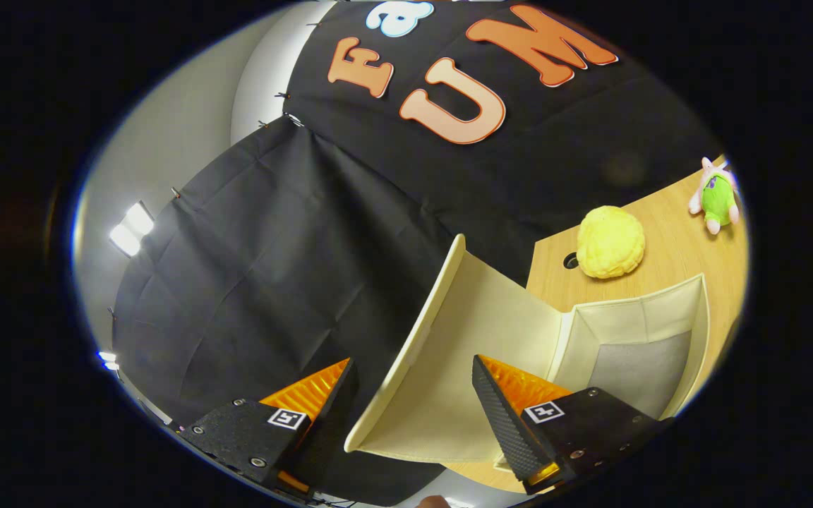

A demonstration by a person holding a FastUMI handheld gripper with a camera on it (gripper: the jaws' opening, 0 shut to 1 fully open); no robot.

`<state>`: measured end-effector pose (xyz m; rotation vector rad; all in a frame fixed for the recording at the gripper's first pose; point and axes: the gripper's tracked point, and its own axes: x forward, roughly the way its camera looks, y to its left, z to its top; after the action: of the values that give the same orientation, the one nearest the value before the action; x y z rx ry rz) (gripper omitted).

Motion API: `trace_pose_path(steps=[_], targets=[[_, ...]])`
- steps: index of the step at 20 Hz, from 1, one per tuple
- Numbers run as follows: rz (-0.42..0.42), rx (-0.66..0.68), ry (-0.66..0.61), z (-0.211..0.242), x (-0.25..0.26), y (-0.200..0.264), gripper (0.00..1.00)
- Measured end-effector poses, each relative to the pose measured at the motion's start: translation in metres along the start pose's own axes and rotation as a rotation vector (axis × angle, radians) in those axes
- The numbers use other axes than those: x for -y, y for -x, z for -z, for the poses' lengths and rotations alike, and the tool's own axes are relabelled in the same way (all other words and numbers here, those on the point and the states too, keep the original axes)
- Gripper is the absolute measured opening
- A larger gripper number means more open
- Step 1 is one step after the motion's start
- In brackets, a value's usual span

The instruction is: Open the storage box then place both shoes into the box .Put the left shoe in first, then the right shoe, with the right side of both shoes facing outward in a uniform manner.

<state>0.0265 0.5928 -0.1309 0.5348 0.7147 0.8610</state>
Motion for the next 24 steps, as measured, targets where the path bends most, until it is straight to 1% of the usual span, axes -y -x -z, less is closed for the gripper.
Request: trace_pose_path(steps=[2,4,8,11,15,17,24], targets=[[-0.001,-0.023,0.022,0.010,0.000,-0.001,0.97],[0.026,-0.049,0.059,0.016,0.010,0.003,0.97],[0.096,-0.007,0.154,0.005,0.037,0.024,0.98],[0.126,0.025,0.190,-0.008,0.051,0.048,0.98],[0.168,0.075,0.228,-0.016,0.074,0.096,0.98],[0.221,0.109,0.263,-0.022,0.095,0.121,0.98],[0.458,0.200,0.383,-0.021,0.174,0.200,0.98]])
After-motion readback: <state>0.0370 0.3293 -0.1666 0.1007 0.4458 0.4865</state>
